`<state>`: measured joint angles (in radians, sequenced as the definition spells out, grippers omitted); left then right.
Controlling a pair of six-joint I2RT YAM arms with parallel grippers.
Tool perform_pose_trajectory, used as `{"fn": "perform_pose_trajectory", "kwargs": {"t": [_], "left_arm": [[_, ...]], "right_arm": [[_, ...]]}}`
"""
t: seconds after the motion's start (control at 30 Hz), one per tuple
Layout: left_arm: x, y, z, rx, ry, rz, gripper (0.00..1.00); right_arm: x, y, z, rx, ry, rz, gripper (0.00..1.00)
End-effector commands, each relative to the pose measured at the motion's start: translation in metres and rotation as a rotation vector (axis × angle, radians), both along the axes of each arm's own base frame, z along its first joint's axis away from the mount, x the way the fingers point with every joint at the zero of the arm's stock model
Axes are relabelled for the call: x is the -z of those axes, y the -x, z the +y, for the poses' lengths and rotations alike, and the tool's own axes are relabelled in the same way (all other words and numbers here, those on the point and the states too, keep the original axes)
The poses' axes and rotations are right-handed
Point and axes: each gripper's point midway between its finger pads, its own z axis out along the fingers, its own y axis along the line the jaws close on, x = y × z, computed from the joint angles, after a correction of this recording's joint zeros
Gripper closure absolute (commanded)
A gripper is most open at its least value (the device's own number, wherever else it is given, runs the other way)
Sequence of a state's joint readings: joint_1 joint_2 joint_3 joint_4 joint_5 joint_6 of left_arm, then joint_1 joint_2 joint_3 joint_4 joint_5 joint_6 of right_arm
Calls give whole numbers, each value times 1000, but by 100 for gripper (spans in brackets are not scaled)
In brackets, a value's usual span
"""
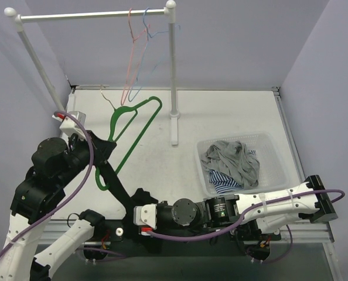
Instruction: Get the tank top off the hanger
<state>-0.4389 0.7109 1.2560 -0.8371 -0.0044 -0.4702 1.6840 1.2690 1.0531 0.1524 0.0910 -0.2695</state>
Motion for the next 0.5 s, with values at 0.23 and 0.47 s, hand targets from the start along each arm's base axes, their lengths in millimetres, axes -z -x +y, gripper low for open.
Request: {"fn": "perform_pose_trajectory", "kwargs": {"t": [0.23,0.47], "left_arm": [[-78,3,-7,42,170,-307,100],[-103,28,-9,99,322,-481,100]], "right_arm": [[10,39,-23,-129,59,31,100],[-26,-30,-19,181,-118,69,100]]}}
